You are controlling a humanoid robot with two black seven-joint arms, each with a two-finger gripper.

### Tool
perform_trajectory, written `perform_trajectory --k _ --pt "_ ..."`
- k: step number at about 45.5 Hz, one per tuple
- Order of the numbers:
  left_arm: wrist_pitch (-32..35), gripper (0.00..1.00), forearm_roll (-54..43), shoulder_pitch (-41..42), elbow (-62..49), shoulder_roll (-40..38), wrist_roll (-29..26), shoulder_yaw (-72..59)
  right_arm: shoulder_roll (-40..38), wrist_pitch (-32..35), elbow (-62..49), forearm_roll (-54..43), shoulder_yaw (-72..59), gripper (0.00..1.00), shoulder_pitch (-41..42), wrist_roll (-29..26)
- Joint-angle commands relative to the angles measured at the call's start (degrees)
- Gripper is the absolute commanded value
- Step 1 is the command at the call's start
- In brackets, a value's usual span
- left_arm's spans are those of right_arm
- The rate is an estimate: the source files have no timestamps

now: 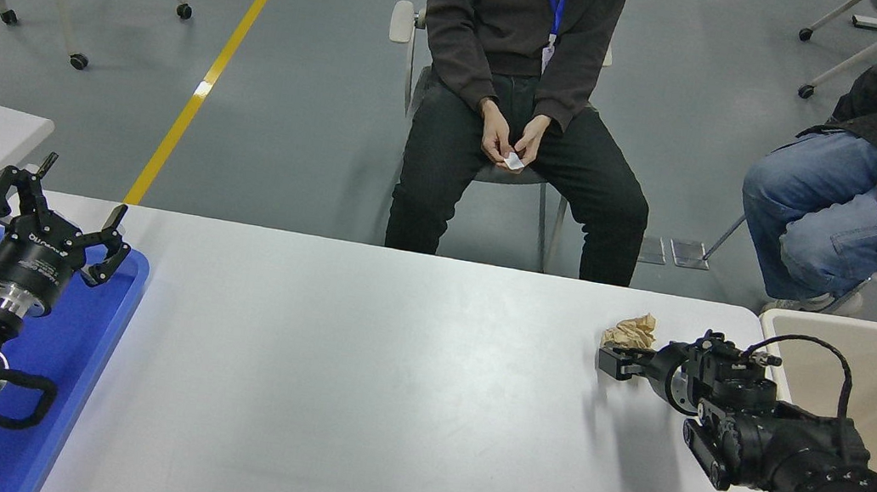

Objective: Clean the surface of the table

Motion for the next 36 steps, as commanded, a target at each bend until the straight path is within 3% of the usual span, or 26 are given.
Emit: perform_trajectory --k 1,3,11,19,20,25,36 --pt "0.0 1.0 0.0 0.0 0.0 0.0 0.0 0.0 0.0 -0.5 0.3 -0.1 0.4 0.86 -0.3 0.8" --pt "0.0 1.0 0.0 0.0 0.0 0.0 0.0 0.0 0.0 -0.4 0.3 -0.1 0.4 0.79 -0.4 1.5" --pt "0.0 1.0 0.0 0.0 0.0 0.0 0.0 0.0 0.0 -0.2 0.3 -0.1 0.3 0.73 -0.9 3.1" --pt "0.0 1.0 0.0 0.0 0.0 0.0 0.0 0.0 0.0 0.1 0.3 -0.2 0.0 0.53 -1.7 3.7" --pt "0.0 1.0 0.0 0.0 0.0 0.0 0.0 0.0 0.0 0.1 0.2 -0.2 -0.1 0.48 -1.8 3.9" --pt "0.0 1.0 0.0 0.0 0.0 0.0 0.0 0.0 0.0 0.3 0.2 -0.3 -0.2 0.0 -2.4 4.1" --pt "0.0 1.0 0.0 0.0 0.0 0.0 0.0 0.0 0.0 0.4 -0.3 0.0 0.7 0.0 -2.4 4.6"
